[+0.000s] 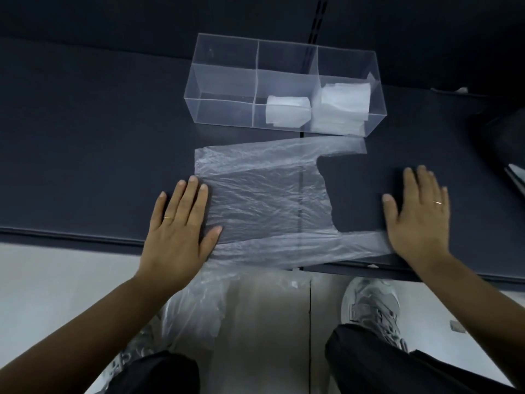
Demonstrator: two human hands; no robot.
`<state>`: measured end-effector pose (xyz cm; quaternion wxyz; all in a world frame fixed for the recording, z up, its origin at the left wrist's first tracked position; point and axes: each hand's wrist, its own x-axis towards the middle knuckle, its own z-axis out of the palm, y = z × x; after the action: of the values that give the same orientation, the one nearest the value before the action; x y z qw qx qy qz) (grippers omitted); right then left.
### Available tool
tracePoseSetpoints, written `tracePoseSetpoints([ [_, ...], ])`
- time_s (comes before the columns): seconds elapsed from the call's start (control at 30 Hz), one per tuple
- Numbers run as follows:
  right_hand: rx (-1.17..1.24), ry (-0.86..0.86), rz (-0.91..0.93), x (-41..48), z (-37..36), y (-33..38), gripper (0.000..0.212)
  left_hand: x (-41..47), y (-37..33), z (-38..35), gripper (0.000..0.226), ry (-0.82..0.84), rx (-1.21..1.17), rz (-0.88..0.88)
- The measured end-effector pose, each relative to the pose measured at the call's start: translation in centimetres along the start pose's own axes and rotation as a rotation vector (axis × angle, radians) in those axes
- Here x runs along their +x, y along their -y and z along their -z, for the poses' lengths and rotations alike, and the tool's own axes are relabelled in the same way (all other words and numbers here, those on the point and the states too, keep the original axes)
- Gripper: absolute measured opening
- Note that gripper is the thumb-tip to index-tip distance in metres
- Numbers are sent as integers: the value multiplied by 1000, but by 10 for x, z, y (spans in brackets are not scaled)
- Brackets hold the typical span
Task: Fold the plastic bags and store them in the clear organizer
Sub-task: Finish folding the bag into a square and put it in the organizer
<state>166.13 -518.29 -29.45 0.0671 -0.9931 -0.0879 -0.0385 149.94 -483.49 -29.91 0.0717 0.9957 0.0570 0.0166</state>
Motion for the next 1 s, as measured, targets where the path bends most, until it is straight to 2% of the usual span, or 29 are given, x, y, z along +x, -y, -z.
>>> tracePoseSetpoints([
  [0.07,34,-47,17,-1,6,7,66,-15,7,-1,69,-56,-61,-186],
  [0.13,184,-55,148,-8,13,29,63,-33,11,-3,79,-23,-70,-400],
  [0.17,287,-3,243,-16,16,47,64,-39,12,-4,83,13,-51,-465],
  [0.23,404,189,488,-36,19,86,73,-46,11,-5,69,18,-14,-518],
  [0.3,351,342,746,-59,14,121,85,-43,8,0,46,-75,-60,-506],
  [0.37,231,353,909,-74,5,144,87,-37,2,11,32,-176,-173,-492],
  [0.4,194,326,913,-78,3,149,82,-35,-3,19,27,-208,-220,-490],
  [0.5,284,170,778,-78,6,143,41,-29,-16,39,27,-180,-331,-435],
  [0.57,354,75,717,-75,15,126,15,-24,-15,55,30,-65,-436,-311],
  [0.7,356,171,544,-59,45,80,11,-22,9,79,30,205,-743,1],
  [0.77,433,316,413,-50,64,60,13,-21,21,85,28,283,-828,88],
  [0.83,549,459,257,-37,77,45,15,-17,31,89,19,302,-913,155],
  [0.93,719,462,147,-8,77,29,26,-4,41,94,19,284,-1020,279],
  [1.0,830,417,66,12,71,29,25,11,45,92,25,227,-1062,350],
])
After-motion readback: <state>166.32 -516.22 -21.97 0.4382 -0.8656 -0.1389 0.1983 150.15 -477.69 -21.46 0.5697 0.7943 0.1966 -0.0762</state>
